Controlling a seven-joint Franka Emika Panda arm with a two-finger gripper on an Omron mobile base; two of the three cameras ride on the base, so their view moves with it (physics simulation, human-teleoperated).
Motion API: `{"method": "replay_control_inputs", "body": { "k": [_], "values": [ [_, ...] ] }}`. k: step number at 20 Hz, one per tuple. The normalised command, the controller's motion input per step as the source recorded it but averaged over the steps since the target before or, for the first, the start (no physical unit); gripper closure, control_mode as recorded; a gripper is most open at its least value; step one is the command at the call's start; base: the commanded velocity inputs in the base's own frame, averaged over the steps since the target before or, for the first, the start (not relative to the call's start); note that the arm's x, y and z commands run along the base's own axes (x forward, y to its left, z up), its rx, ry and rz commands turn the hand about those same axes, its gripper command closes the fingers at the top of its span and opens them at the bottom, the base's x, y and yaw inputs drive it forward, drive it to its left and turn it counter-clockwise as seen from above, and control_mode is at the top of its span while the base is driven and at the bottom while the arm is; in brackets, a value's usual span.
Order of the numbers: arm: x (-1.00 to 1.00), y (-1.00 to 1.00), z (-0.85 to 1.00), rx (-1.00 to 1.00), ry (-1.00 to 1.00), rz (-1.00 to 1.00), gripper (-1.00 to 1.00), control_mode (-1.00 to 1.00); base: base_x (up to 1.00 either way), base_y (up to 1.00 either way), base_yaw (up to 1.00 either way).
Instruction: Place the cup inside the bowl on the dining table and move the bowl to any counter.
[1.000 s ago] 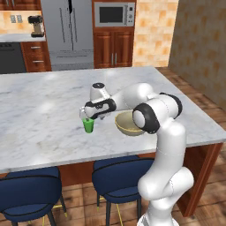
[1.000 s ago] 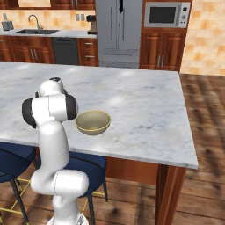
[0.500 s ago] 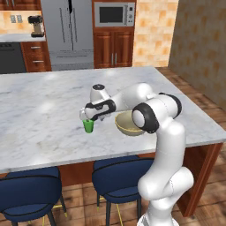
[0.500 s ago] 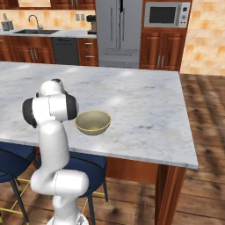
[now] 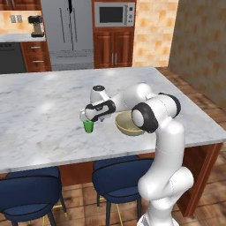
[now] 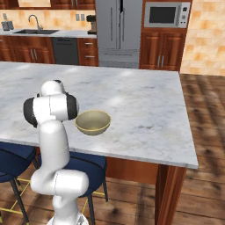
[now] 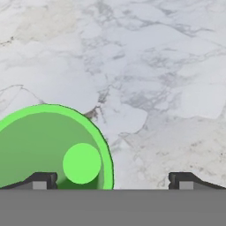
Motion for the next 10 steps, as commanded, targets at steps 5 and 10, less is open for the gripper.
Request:
{"method": "replay_control_inputs", "body": {
  "k": [5, 10],
  "values": [
    [0.0, 0.0, 0.0, 0.0, 0.0, 0.0, -1.0, -1.0, 0.0, 0.0, 0.0],
    [0.0, 0.0, 0.0, 0.0, 0.0, 0.0, 1.0, -1.0, 0.0, 0.0, 0.0]
  ]
}}
